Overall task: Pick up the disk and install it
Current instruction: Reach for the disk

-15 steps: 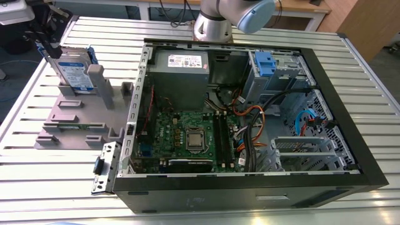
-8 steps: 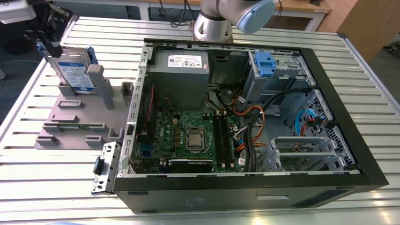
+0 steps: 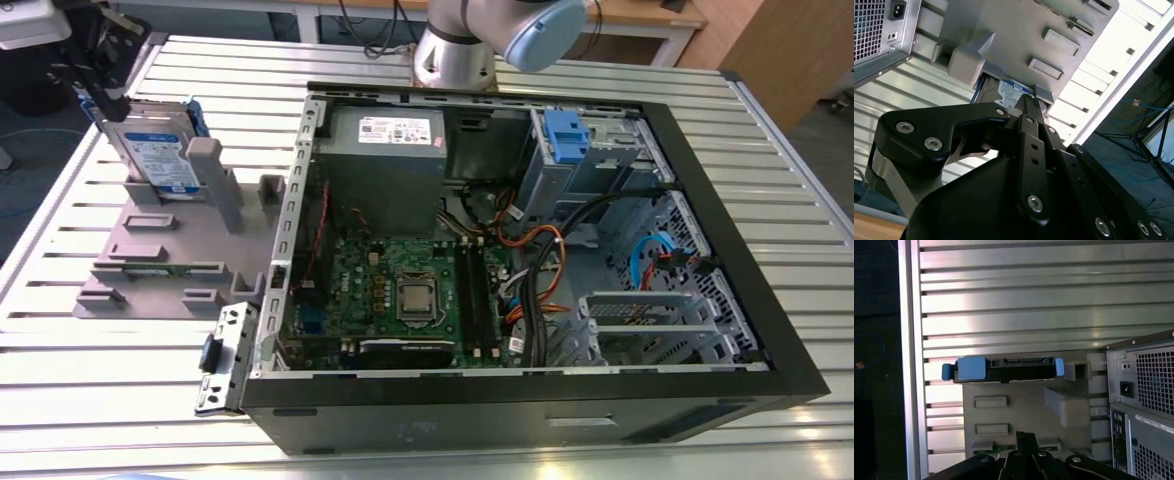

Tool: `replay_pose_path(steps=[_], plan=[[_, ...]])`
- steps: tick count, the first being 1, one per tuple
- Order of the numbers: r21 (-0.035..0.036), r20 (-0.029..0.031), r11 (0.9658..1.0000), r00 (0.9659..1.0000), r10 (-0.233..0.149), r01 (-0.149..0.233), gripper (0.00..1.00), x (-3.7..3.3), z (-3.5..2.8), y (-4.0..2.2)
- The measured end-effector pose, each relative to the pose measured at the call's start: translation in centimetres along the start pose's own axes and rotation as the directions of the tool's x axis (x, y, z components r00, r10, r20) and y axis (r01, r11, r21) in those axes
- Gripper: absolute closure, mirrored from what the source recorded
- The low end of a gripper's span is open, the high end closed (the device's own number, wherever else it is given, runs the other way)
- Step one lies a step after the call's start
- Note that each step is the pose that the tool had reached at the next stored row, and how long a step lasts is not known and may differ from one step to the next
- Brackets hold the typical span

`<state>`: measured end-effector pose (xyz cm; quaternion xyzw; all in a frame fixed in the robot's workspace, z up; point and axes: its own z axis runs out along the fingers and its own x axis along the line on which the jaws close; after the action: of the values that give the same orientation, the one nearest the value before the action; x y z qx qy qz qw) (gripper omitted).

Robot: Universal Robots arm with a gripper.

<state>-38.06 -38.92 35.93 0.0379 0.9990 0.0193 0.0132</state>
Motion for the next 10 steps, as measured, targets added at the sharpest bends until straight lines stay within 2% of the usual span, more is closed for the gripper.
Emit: replay_pose_path(steps=[10], plan=[[-0.0001, 0.0000, 1.0000, 1.0000, 0.000, 0.000, 0.89, 0.31, 0.07, 0.06]])
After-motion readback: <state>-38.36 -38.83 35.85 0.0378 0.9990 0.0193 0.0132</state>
